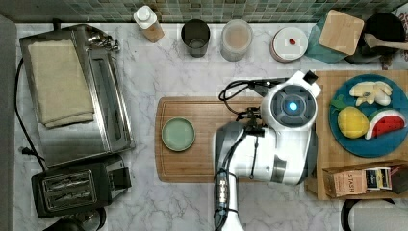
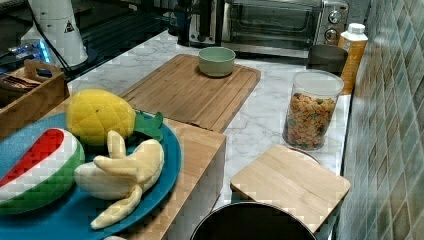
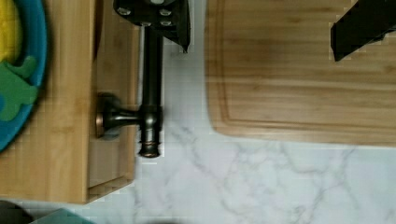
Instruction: Open the drawer.
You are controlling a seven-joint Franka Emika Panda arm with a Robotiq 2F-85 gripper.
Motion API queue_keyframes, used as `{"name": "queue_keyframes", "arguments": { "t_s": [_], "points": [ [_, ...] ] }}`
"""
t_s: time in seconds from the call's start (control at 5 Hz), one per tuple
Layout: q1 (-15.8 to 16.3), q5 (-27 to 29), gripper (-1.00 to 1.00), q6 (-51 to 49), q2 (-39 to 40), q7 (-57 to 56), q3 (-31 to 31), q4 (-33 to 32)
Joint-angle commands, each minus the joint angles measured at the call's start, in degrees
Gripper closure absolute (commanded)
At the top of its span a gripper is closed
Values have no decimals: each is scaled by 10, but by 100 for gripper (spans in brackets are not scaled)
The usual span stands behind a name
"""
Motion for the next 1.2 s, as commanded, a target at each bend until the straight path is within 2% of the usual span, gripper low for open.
{"name": "queue_keyframes", "arguments": {
  "t_s": [0.2, 0.4, 0.6, 0.8, 1.2],
  "points": [
    [-52, -77, -100, 102, -18, -48, -36, -119],
    [-74, -106, -100, 121, -18, -49, -35, -136],
    [-72, -131, -100, 115, -7, -40, -49, -129],
    [-74, -113, -100, 142, -2, -75, -60, -129],
    [-60, -96, -100, 161, 2, -46, -64, -144]
  ]
}}
